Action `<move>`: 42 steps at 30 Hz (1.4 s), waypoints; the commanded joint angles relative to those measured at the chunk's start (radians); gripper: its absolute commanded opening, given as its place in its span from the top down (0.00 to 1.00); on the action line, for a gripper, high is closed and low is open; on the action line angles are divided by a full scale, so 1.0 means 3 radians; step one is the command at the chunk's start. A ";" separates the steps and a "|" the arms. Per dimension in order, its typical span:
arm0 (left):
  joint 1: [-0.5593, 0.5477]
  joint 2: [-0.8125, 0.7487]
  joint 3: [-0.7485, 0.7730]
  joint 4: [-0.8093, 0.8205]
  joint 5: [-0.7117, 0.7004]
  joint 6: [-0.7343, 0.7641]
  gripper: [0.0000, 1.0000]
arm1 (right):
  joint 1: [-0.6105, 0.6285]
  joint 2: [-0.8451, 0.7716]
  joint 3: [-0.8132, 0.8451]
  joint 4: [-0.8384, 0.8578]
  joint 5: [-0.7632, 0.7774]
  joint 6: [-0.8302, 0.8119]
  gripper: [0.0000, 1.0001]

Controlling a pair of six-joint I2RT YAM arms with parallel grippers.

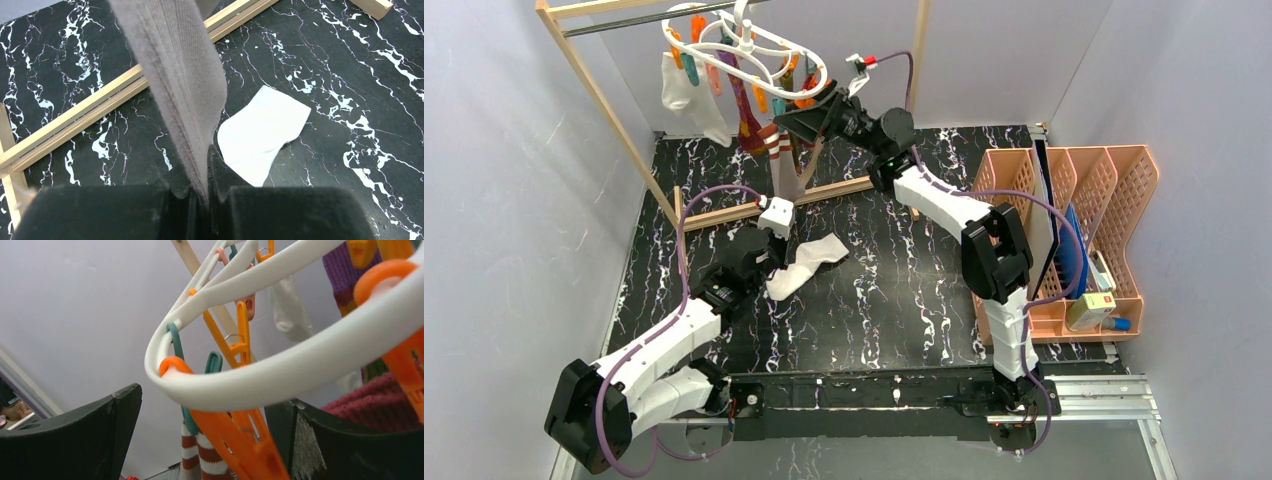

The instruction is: Remove the socks clipped to the hanger

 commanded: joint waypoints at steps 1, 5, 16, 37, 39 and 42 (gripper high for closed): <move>0.0008 0.0003 -0.0007 -0.0073 -0.0011 0.0037 1.00 | -0.0045 -0.0142 0.0533 -0.0929 -0.0311 -0.0362 0.02; 0.0010 -0.0007 -0.0008 -0.0078 -0.0029 0.0043 1.00 | -0.0055 -0.0172 0.0610 -0.1123 -0.0350 -0.0426 0.02; 0.0007 -0.0007 -0.0012 -0.0083 -0.0021 0.0041 1.00 | -0.0058 -0.0254 -0.0197 0.0028 -0.0077 0.0094 0.02; 0.0009 -0.0007 -0.0014 -0.0073 -0.0016 0.0044 1.00 | -0.0043 0.0223 0.0157 0.0717 0.0157 0.0602 0.07; 0.0007 -0.0007 -0.0012 -0.0073 -0.0018 0.0044 1.00 | -0.0039 0.0241 0.0191 0.0720 0.0167 0.0610 0.07; 0.0007 -0.0004 -0.0012 -0.0072 -0.0011 0.0044 1.00 | -0.0037 0.0273 0.0258 0.0715 0.0175 0.0626 0.08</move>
